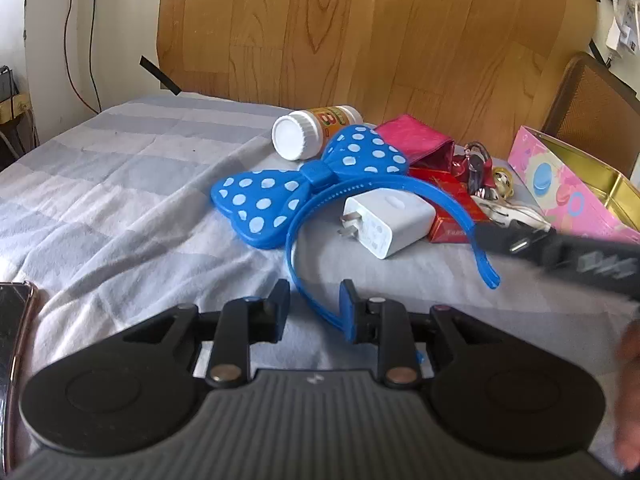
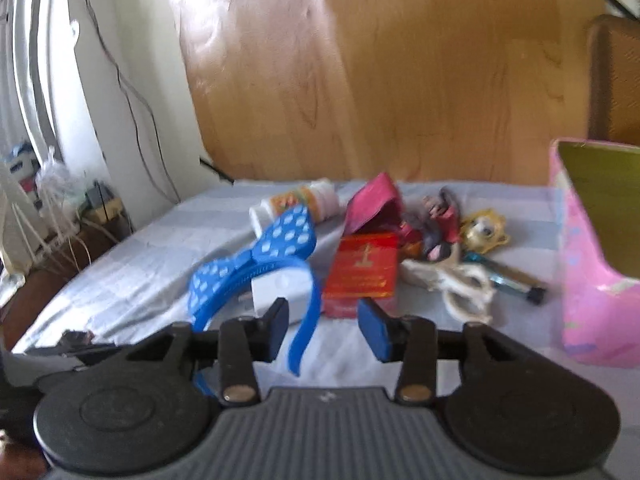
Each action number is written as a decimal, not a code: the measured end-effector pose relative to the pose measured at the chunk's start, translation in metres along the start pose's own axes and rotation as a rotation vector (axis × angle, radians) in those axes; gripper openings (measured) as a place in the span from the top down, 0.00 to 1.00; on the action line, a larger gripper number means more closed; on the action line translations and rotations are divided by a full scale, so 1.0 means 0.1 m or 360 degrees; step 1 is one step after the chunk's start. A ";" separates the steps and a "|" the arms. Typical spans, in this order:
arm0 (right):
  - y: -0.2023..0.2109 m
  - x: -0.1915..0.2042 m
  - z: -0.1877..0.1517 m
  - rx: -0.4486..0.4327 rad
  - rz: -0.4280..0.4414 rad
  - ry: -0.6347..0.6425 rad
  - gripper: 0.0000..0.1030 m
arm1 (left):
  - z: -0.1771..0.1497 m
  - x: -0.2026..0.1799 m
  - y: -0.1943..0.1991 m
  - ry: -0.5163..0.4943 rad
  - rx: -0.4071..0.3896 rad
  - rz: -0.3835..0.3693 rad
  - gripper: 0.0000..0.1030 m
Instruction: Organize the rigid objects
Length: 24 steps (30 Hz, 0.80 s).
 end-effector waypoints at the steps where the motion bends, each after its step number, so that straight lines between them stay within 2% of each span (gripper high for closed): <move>1: -0.12 0.02 -0.03 0.0052 0.0008 0.0007 0.63 | -0.01 -0.02 0.00 -0.0008 -0.0007 0.0005 0.76; 2: -0.24 0.03 -0.06 0.0117 0.0022 -0.0002 0.86 | -0.01 -0.02 -0.01 -0.0016 -0.0011 0.0009 0.80; 3: -0.33 0.03 -0.10 0.0181 0.0054 -0.0018 0.88 | -0.01 -0.01 0.00 -0.0020 -0.0019 0.0012 0.81; 4: -0.39 0.01 -0.14 0.0210 0.0060 -0.0047 0.89 | -0.01 -0.05 -0.01 0.0008 -0.0028 0.0013 0.83; 5: -0.38 -0.01 -0.17 0.0183 0.0059 -0.0073 0.89 | 0.01 -0.03 0.00 0.0059 -0.0041 -0.0018 0.84; 7: -0.25 -0.02 -0.16 0.0071 0.0041 -0.0046 0.89 | 0.08 -0.06 0.01 0.0078 -0.0086 -0.0053 0.87; 10: 0.04 -0.09 -0.10 -0.0158 -0.0033 -0.0025 0.89 | 0.29 -0.36 0.01 -0.0071 -0.0192 -0.0105 0.87; 12: 0.20 -0.24 -0.04 -0.0265 -0.0112 -0.0069 0.89 | 0.46 -0.66 -0.07 -0.0148 -0.0221 -0.0192 0.87; 16: 0.52 -0.85 0.07 -0.0439 -0.0353 -0.0254 0.89 | 0.77 -1.42 -0.45 -0.0321 -0.0226 -0.0432 0.87; 20: 0.76 -1.62 0.10 -0.0481 -0.0583 -0.0478 0.88 | 0.95 -2.17 -0.93 -0.0372 -0.0169 -0.0689 0.87; 22: 0.82 -1.98 0.06 -0.0475 -0.0687 -0.0570 0.88 | 0.98 -2.49 -1.16 -0.0380 -0.0141 -0.0767 0.87; 24: 0.85 -2.29 0.00 -0.0460 -0.0775 -0.0639 0.88 | 0.96 -2.79 -1.34 -0.0431 -0.0119 -0.0789 0.87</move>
Point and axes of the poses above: each gripper's, at about its wrist camera, not at the fingertips, and y roughly against the way its jaws point, x to its left, z to its top, the point moved 4 cm from there along -y, roughly the way its jaws point, and after that the axes turned 15 degrees about -z, right-handed, at the moved point
